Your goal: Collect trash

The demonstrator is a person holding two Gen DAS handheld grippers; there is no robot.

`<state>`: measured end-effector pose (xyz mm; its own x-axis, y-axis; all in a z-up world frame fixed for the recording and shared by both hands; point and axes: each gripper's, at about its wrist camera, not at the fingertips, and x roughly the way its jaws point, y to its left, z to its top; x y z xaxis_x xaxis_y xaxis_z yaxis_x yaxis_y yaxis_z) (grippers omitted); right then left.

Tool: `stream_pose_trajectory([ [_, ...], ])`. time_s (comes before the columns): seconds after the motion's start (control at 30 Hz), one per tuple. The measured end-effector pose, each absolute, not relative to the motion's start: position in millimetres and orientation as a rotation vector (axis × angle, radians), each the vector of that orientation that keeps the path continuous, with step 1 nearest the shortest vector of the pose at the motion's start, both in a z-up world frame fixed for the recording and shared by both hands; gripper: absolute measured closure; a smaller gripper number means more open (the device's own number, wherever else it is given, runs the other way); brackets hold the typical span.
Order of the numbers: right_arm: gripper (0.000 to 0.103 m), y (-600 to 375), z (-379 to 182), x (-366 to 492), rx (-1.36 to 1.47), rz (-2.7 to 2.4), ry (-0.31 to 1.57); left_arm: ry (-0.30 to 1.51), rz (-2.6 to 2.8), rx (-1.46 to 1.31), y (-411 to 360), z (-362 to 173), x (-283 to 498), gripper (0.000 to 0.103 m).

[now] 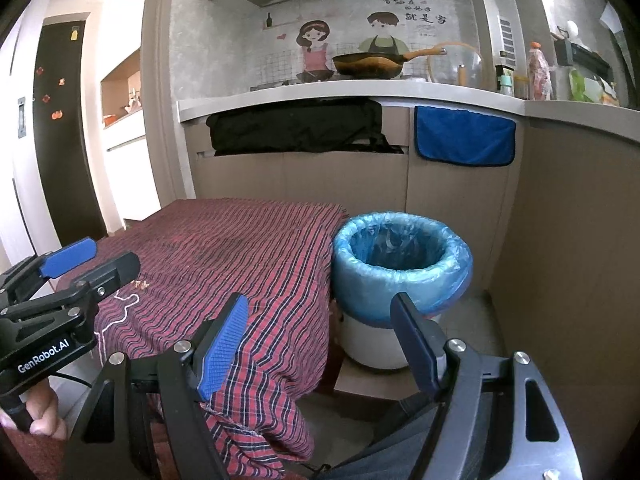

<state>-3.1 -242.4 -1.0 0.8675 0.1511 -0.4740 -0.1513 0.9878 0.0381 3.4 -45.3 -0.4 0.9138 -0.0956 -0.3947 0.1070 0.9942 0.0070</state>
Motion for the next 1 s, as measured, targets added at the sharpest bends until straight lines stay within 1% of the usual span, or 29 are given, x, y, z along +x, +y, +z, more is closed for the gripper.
stream_pose_trajectory([
  [1.0, 0.032, -242.9, -1.1, -2.7, 0.007, 0.150, 0.495, 0.409, -0.113, 0.030, -46.5, 0.1, 3.4, 0.034],
])
